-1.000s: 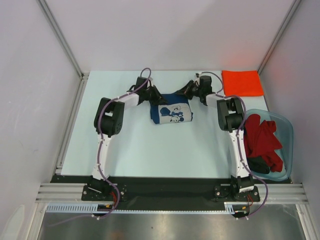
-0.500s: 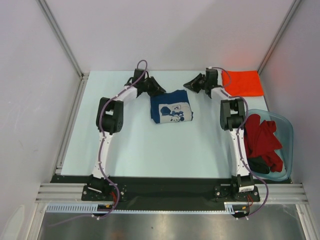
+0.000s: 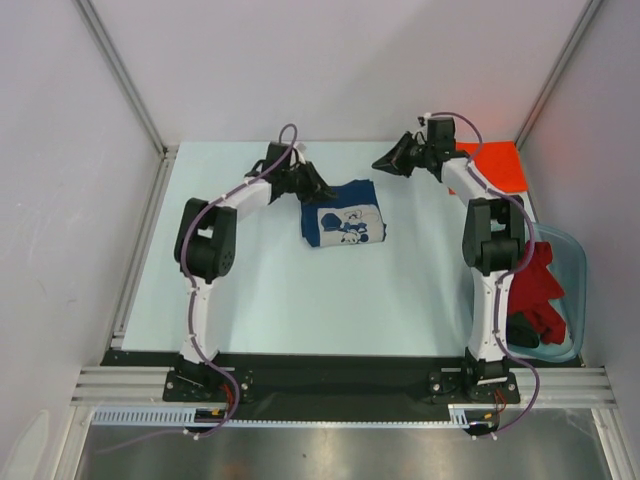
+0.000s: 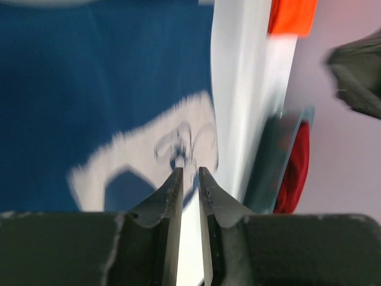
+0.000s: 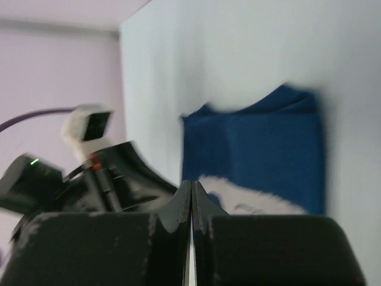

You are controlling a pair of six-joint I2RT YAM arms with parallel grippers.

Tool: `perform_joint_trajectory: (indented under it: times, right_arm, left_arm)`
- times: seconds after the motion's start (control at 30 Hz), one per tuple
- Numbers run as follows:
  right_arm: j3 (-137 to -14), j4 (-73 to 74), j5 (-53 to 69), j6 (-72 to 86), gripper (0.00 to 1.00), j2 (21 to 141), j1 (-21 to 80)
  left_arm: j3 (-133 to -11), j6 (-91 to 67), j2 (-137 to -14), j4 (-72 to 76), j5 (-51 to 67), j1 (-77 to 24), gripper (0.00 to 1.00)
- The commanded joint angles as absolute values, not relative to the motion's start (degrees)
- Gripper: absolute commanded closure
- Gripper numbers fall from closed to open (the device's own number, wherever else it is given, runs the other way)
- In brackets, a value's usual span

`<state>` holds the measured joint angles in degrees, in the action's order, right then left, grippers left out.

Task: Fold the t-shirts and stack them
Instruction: Fold the tshirt

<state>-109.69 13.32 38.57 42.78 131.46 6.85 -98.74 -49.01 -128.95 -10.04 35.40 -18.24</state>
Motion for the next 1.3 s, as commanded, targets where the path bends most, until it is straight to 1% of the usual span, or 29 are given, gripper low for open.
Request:
perform_joint_trajectory:
  times: [0.0, 0.07, 0.13, 0.2, 0.27, 0.33, 0.43, 0.53, 0.57, 0.7, 0.83, 0.97, 1.07, 1.23, 1.27]
  right_arm:
    - [-97.0, 5.56, 48.24, 44.18, 0.98, 125.96, 10.36]
    - [-91.69, 0.55, 49.22, 45.87, 1.0, 125.25, 10.98]
    - [-85.12, -3.06, 50.79, 45.88, 1.0, 125.59, 11.6]
    - [-80.97, -5.7, 51.94, 45.01, 1.0, 126.03, 11.6]
    - [-77.0, -5.98, 51.94, 42.99, 1.0, 127.87, 10.38]
    - [-74.37, -6.5, 51.95, 42.19, 1.0, 129.37, 9.32]
    - [-73.3, -4.84, 50.45, 39.65, 1.0, 128.76, 6.95]
    - [-75.23, -0.89, 50.01, 36.57, 1.0, 126.22, 6.42]
    - [-78.11, 4.25, 49.49, 35.52, 1.0, 125.25, 6.5]
    - [-84.09, 13.88, 47.64, 30.15, 1.0, 121.3, 9.92]
    - [-84.55, 13.19, 47.81, 33.47, 1.0, 118.3, 13.52]
    - [-81.92, 6.7, 48.77, 37.61, 1.0, 120.05, 15.91]
    - [-78.58, 2.64, 47.91, 38.68, 1.0, 122.86, 15.38]
    - [-75.06, 4.92, 46.67, 33.5, 1.0, 125.86, 11.87]
    - [-74.8, 7.62, 45.63, 30.88, 1.0, 125.51, 10.56]
  left_arm:
    - [-89.06, -48.6, -122.0, -4.94, 38.41, -18.98, 0.8]
    - [-83.79, -48.08, -120.42, -4.66, 38.5, -18.98, 0.82]
    - [-80.44, -46.77, -119.54, -4.31, 38.5, -18.81, 0.85]
    - [-76.22, -45.27, -118.57, -4.83, 37.01, -18.28, 0.85]
    - [-72.88, -43.95, -118.74, -4.13, 35.87, -17.23, 0.85]
    - [-72.25, -42.28, -120.05, -5.0, 35.42, -16.18, 0.87]
    - [-72.86, -40.0, -120.24, -7.28, 34.28, -15.38, 0.87]
    - [-76.36, -37.71, -118.14, -11.06, 33.05, -15.56, 0.85]
    - [-76.81, -37.53, -117.34, -11.77, 32.96, -15.73, 0.85]
    - [-75.94, -37.27, -111.9, -13.89, 33.05, -16.69, 0.82]
    - [-72.34, -38.49, -108.11, -12.49, 34.45, -18.28, 0.79]
    - [-67.69, -42.35, -110.03, -7.48, 36.2, -18.9, 0.79]
    - [-66.01, -43.42, -111.62, -6.07, 32.98, -17.93, 0.8]
    - [-66.8, -40.44, -114.69, -11.24, 29.62, -16.53, 0.8]
    - [-67.41, -39.82, -114.52, -12.21, 29.1, -16.52, 0.8]
